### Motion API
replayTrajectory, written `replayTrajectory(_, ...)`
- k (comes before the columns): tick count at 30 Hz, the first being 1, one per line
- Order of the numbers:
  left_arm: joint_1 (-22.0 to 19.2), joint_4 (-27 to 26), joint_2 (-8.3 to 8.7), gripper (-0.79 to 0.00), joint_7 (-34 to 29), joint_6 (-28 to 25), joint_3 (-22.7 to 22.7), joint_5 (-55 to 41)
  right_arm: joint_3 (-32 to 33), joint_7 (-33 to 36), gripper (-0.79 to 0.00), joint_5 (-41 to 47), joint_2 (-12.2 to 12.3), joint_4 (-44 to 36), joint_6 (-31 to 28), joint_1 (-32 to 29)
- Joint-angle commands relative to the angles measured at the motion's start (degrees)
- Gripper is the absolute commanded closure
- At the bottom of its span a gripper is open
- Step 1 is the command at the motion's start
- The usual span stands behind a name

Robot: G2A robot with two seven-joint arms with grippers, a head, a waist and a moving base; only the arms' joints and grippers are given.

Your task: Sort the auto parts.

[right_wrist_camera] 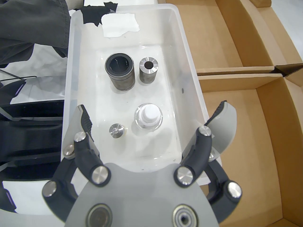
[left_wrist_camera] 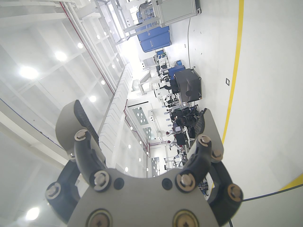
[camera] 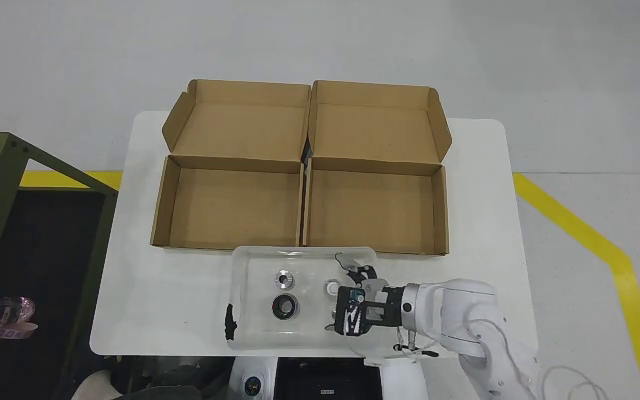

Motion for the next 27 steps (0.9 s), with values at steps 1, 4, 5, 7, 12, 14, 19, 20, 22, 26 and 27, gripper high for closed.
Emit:
replayTrajectory(1, 0.0, 0.0, 0.00, -0.785, 0.0, 0.0, 0.0, 0.0, -0.7, 1.1, -0.785, 0.1, 0.0, 0.4, 0.8, 0.5)
replayTrajectory(4, 0.0, 0.0, 0.00, -0.785, 0.0, 0.0, 0.0, 0.0, -2.0, 2.6, -0.785, 0.6, 0.1, 1.1, 1.4, 1.3)
replayTrajectory(5, 0.0, 0.0, 0.00, -0.785, 0.0, 0.0, 0.0, 0.0, -2.4, 3.0, -0.785, 0.9, 0.1, 1.3, 1.4, 1.5)
replayTrajectory(7, 0.0, 0.0, 0.00, -0.785, 0.0, 0.0, 0.0, 0.0, -3.0, 3.9, -0.785, 1.4, 0.1, 1.9, 1.5, 2.1)
replayTrajectory(12, 0.0, 0.0, 0.00, -0.785, 0.0, 0.0, 0.0, 0.0, -3.6, 5.3, -0.763, 2.7, 0.3, 3.0, 2.3, 3.2)
replayTrajectory(14, 0.0, 0.0, 0.00, -0.785, 0.0, 0.0, 0.0, 0.0, -3.7, 5.5, -0.693, 3.2, 0.4, 3.4, 2.8, 3.5)
replayTrajectory(19, 0.0, 0.0, 0.00, -0.785, 0.0, 0.0, 0.0, 0.0, -4.4, 6.4, -0.600, 3.3, 0.6, 4.5, 4.2, 4.5)
replayTrajectory(20, 0.0, 0.0, 0.00, -0.785, 0.0, 0.0, 0.0, 0.0, -4.6, 6.7, -0.579, 3.2, 0.6, 4.8, 4.6, 4.7)
replayTrajectory(22, 0.0, 0.0, 0.00, -0.785, 0.0, 0.0, 0.0, 0.0, -5.0, 7.1, -0.563, 3.1, 0.6, 5.4, 5.2, 5.1)
replayTrajectory(26, 0.0, 0.0, 0.00, -0.785, 0.0, 0.0, 0.0, 0.0, -5.9, 7.6, -0.465, 2.7, 0.7, 6.0, 6.0, 5.8)
replayTrajectory(27, 0.0, 0.0, 0.00, -0.785, 0.0, 0.0, 0.0, 0.0, -6.2, 7.7, -0.388, 2.7, 0.7, 6.2, 6.2, 5.9)
